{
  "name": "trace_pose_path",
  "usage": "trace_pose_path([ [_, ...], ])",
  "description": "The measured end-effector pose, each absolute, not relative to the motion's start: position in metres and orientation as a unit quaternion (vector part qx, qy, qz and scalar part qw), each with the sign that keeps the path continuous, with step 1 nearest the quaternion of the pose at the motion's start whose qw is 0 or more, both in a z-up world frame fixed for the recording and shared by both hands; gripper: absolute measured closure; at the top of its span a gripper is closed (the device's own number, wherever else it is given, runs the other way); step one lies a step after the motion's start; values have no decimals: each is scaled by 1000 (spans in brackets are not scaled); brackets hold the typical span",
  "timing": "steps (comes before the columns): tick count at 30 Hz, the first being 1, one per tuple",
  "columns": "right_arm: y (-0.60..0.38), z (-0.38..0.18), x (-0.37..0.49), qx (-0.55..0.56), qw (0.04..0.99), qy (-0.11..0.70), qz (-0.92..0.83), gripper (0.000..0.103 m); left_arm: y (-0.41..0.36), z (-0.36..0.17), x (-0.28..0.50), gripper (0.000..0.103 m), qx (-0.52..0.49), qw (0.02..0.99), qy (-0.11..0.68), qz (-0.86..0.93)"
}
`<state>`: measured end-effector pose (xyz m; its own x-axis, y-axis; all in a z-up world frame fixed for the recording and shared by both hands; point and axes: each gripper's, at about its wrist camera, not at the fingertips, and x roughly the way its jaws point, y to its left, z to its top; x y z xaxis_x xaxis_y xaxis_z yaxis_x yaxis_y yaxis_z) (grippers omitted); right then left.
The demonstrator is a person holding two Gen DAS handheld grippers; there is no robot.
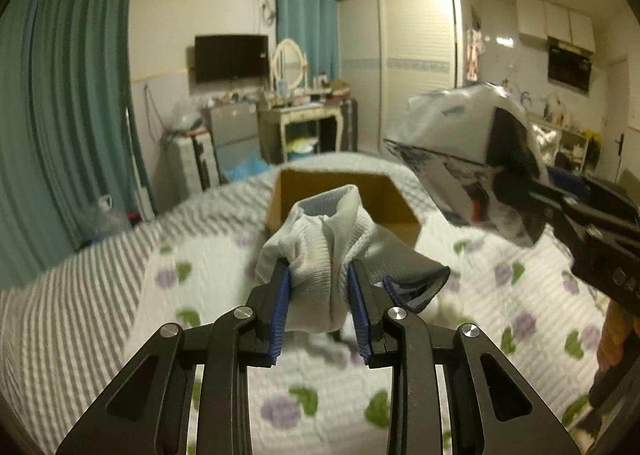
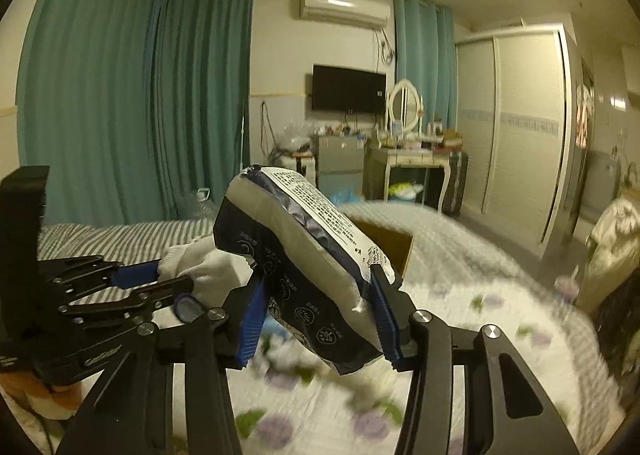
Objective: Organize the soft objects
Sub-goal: 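Carry the package and the sock with both tools over the cardboard box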
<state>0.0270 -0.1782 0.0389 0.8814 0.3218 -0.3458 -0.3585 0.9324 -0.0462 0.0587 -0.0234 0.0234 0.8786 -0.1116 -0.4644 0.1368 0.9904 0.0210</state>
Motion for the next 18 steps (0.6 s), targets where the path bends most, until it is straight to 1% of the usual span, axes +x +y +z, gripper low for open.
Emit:
trace_pose_path([
  [4, -175, 65, 75, -79, 967, 162, 178, 55, -27, 39, 97, 75, 33, 971, 229, -65],
  [8, -174, 71, 138, -88, 964, 177, 178, 55, -30, 37, 144, 75, 38, 970, 233, -59],
  [13, -178, 51, 213, -83, 957, 209, 186, 55, -30, 22, 205, 75, 37, 967, 246, -59],
  [18, -178, 9, 265, -69, 948, 246, 191, 55, -36, -7, 249, 74, 48, 961, 266, -54],
])
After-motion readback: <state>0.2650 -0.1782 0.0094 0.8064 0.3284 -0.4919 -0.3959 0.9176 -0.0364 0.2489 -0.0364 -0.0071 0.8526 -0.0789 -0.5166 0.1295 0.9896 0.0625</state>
